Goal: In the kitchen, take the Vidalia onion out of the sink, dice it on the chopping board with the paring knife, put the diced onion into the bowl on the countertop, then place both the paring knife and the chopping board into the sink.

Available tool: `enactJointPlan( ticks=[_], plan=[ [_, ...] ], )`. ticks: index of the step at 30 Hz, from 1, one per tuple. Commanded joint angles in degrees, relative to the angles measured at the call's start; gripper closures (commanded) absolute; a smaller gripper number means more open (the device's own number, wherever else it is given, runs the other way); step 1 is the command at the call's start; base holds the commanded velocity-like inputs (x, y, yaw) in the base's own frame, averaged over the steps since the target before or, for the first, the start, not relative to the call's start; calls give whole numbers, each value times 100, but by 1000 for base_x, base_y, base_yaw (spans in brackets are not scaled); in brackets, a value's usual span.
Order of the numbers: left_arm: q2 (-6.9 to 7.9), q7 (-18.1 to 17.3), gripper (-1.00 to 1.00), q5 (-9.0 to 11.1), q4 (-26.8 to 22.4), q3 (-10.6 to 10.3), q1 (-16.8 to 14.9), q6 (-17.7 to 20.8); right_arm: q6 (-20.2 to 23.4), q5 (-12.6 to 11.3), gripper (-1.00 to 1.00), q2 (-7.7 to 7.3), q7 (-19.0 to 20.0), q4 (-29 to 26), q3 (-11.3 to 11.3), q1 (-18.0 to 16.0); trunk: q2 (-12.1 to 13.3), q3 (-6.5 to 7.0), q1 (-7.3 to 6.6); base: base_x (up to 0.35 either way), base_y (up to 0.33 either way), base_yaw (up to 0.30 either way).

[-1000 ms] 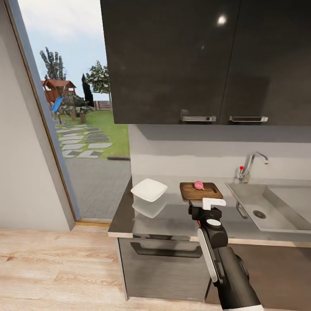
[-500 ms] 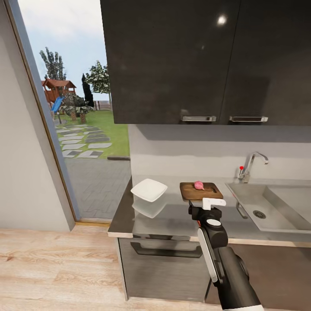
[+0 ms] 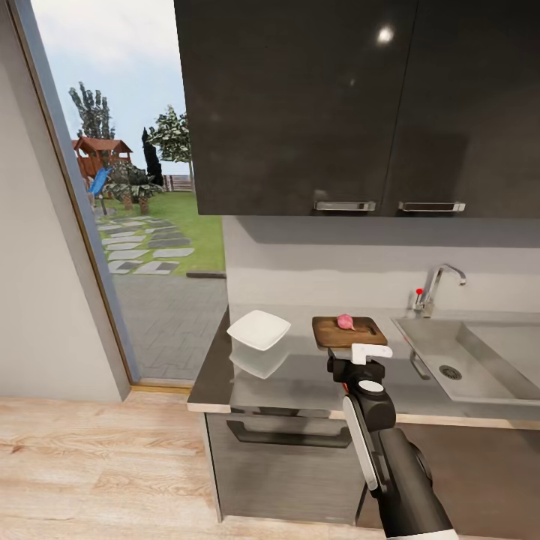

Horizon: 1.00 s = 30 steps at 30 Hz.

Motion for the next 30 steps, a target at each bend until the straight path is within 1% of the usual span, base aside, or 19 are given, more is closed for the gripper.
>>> enactJointPlan(
  ticks=[1,24,30],
  plan=[
    [7,25,-100,45,-9,-48,3,-9,43,33,-100,0,-9,-4,6,-2,-3,-1,2,0,0,0],
    [2,88,-100,63,122,-25,3,11,43,19,-100,0,-3,-4,12,-1,-3,-1,2,0,0,0],
    [2,94,-100,118,294,-8,3,18,43,9,-100,0,-2,-4,13,-2,-3,-1,2,0,0,0]
  ],
)
